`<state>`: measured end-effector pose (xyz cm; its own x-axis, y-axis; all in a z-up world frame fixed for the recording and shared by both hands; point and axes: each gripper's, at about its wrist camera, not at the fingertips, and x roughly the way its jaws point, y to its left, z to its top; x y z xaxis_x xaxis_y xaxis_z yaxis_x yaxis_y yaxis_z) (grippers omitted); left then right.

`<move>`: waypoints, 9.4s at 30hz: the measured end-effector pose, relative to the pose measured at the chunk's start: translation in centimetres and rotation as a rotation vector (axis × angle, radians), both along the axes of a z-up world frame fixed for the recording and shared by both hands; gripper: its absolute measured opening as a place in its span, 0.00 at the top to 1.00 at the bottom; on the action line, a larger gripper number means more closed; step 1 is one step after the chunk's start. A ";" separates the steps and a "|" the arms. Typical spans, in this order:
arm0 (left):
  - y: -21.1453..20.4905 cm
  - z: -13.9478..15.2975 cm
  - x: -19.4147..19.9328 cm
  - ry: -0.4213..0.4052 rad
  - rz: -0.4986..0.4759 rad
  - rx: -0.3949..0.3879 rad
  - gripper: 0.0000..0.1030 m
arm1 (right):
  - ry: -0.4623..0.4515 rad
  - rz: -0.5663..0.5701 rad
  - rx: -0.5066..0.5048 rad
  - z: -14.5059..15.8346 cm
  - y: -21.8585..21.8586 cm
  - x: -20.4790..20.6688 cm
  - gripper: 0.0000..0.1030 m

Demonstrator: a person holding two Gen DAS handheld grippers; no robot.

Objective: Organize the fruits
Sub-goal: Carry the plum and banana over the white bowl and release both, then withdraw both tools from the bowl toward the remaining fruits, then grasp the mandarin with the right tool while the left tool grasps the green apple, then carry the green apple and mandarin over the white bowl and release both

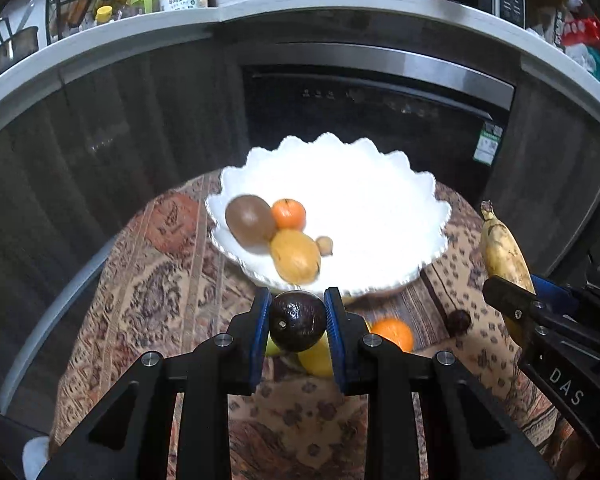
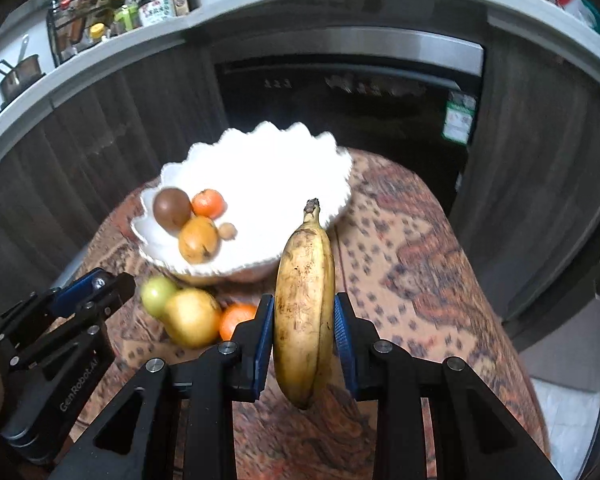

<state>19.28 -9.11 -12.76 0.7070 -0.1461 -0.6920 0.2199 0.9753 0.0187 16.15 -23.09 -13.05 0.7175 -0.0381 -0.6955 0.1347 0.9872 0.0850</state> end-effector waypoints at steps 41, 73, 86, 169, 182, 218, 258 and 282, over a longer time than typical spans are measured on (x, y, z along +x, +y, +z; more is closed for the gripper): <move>-3.4 0.7 14.1 0.009 -0.025 0.040 0.23 | 0.030 -0.052 -0.010 0.9 -4.2 13.3 0.34; 1.2 6.0 3.3 -0.079 0.034 0.016 0.05 | -0.071 -0.099 -0.070 6.6 -0.9 3.0 0.26; 2.8 3.6 0.5 -0.045 0.045 0.034 0.03 | -0.031 -0.070 -0.089 4.1 0.7 0.4 0.26; 2.4 -9.5 4.5 0.143 -0.022 0.098 0.04 | 0.122 -0.043 -0.073 -8.0 2.3 3.0 0.58; 2.5 -10.8 6.9 0.212 -0.049 0.019 0.41 | 0.143 -0.039 -0.062 -8.4 2.8 3.3 0.58; 4.3 -1.9 1.9 0.115 -0.024 -0.015 0.54 | 0.014 -0.029 -0.059 -1.1 3.8 0.4 0.58; 1.4 5.2 10.0 0.023 -0.070 -0.025 0.54 | -0.064 -0.030 -0.075 5.3 1.3 8.1 0.58; -1.0 0.2 18.3 0.147 -0.086 -0.007 0.53 | 0.055 -0.028 -0.038 0.7 -1.1 17.1 0.56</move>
<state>37.56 -10.13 -12.53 0.5832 -0.2067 -0.7856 0.3026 0.9528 -0.0261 33.24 -24.19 -12.36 0.6763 -0.0847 -0.7317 0.1662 0.9853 0.0395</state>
